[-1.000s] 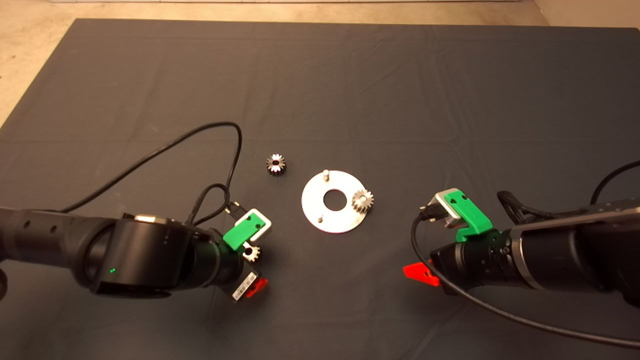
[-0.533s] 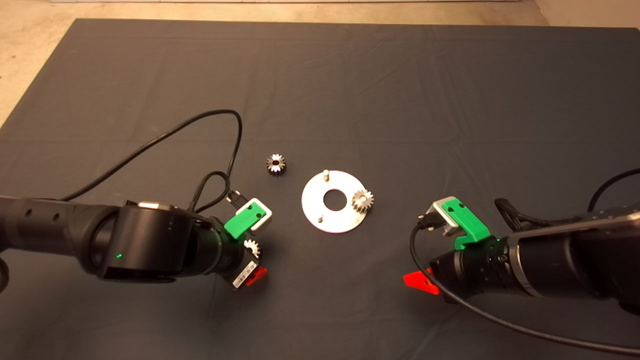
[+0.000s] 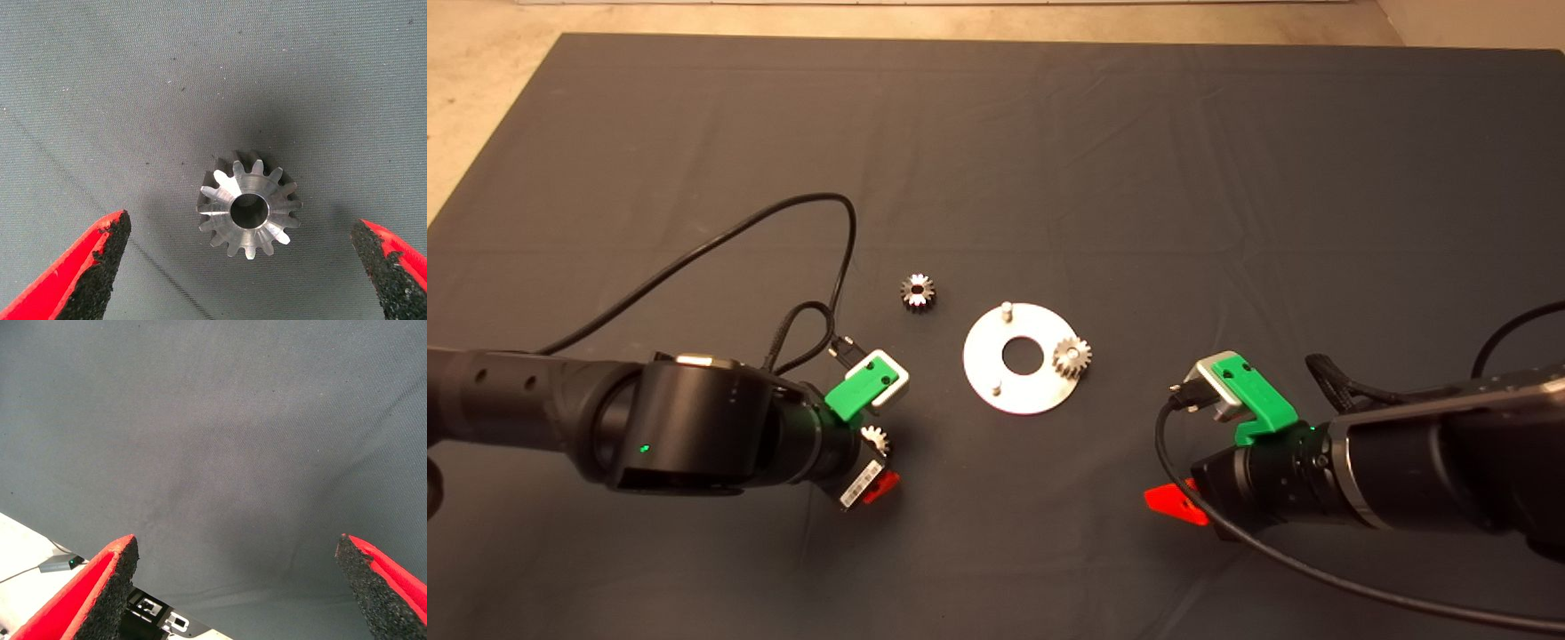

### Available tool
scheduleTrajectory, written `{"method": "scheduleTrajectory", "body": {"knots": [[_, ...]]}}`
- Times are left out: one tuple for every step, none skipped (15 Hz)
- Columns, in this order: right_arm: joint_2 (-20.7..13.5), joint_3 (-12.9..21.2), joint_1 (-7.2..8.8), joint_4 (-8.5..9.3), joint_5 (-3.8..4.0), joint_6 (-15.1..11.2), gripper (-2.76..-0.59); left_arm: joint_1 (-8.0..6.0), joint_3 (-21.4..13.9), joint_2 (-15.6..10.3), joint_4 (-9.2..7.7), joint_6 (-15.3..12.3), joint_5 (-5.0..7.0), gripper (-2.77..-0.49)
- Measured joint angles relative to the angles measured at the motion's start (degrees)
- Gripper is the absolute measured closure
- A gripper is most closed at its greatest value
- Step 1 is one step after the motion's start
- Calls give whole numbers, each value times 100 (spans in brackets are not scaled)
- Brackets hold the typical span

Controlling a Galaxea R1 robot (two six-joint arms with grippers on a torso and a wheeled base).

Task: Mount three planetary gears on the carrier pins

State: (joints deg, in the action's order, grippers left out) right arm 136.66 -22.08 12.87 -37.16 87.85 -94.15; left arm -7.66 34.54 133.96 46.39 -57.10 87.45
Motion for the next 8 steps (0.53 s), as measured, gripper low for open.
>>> {"method": "scheduleTrajectory", "body": {"knots": [[0, 0, 0, 0, 0, 0, -220, 0, 0, 0, 5, 0, 0, -236], [0, 0, 0, 0, 0, 0, -220, 2, 0, 0, 5, 0, 0, -236], [0, 0, 0, 1, 0, 0, -220, 2, 0, 0, 6, 0, 0, -236], [0, 0, 0, 1, 0, 0, -220, 2, 0, 0, 8, 0, 0, -236], [0, 0, 0, 1, 0, 0, -220, 2, 0, 0, 8, 0, 0, -236], [0, 0, 0, 1, 0, 2, -220, 2, 0, 0, 8, 0, 0, -236], [0, 0, 0, 1, 0, 2, -220, 5, 0, -1, 11, 0, 0, -236], [0, 0, 0, 1, 0, 2, -220, 5, 0, -1, 16, 0, 0, -236]]}}
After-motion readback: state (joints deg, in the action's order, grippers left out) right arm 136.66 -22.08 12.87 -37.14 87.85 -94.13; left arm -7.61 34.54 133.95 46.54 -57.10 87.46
